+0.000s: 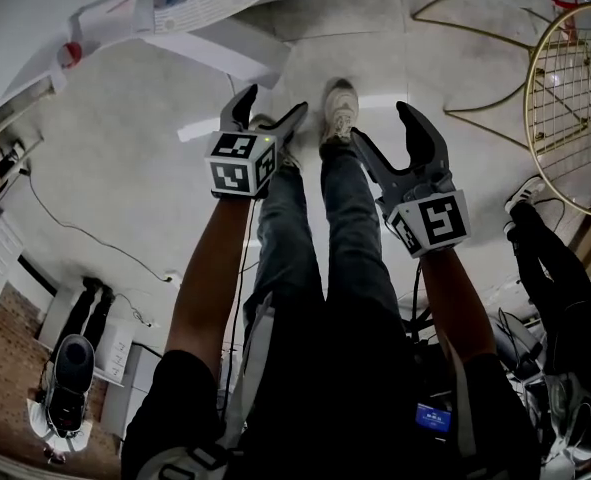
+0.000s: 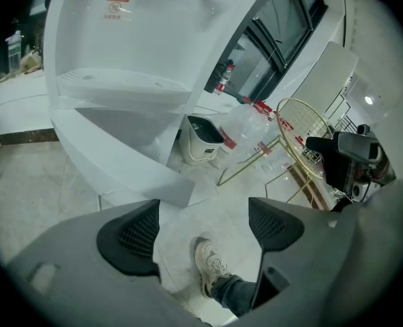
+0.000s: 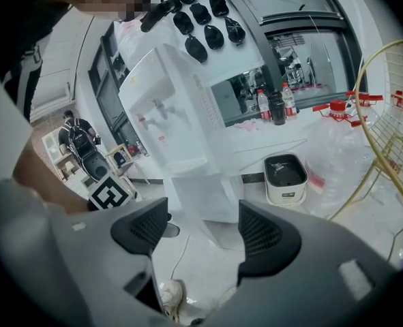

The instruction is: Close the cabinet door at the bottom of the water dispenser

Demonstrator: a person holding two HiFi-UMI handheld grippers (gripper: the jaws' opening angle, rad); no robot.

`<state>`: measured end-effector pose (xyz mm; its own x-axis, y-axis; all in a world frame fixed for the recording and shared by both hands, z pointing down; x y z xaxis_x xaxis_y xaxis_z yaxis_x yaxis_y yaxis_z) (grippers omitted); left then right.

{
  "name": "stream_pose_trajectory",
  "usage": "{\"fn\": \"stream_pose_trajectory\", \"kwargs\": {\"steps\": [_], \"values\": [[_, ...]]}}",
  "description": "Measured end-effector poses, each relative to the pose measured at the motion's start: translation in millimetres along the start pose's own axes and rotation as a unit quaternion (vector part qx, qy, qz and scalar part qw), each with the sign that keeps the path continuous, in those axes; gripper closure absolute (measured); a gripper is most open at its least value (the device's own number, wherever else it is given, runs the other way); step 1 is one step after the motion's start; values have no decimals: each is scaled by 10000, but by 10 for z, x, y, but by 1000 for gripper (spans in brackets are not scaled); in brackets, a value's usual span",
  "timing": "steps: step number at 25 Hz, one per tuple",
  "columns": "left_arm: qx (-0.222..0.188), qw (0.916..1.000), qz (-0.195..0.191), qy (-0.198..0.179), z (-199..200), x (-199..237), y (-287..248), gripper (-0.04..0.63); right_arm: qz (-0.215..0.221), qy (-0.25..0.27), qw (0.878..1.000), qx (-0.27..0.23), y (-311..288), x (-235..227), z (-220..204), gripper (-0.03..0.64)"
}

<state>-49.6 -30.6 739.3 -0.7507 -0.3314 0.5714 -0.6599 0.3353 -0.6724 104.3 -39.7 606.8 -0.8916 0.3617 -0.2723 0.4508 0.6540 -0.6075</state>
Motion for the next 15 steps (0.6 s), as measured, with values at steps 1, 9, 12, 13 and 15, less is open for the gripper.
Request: {"fn": "stream_pose_trajectory", "kwargs": {"steps": [1,9,12,13,15], "values": [[-10,10000,2,1,20,-2,-20,173,-9,38,10000,-11,-1,-46,-23,295],[-89,10000,-2,-22,200,-28,-142,177,-37,-105,9999,27,-41,-127,70,298],[-100,9999,-8,-48,259,-28,-185,181,-64,-96,9999,40,-44,-188,42,299],[-100,9999,-12,-61,277,-27,-197,183,-71,-92,9999,40,-46,-205,35,299],[-103,9999,-21,-87,312,-26,-225,184,-85,-122,9999,41,-58,-230,44,301]]}}
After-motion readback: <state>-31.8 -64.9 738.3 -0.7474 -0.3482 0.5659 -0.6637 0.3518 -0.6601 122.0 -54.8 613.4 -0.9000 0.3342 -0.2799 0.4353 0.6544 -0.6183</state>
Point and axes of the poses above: the fingertips, and each gripper's own axes: y backward along the fingers, x to its left, z out of its top, the point moved 2 cm from there along y, backward along the fingers, and after that the axes turned 10 degrees about -z, right-handed, at the moved point
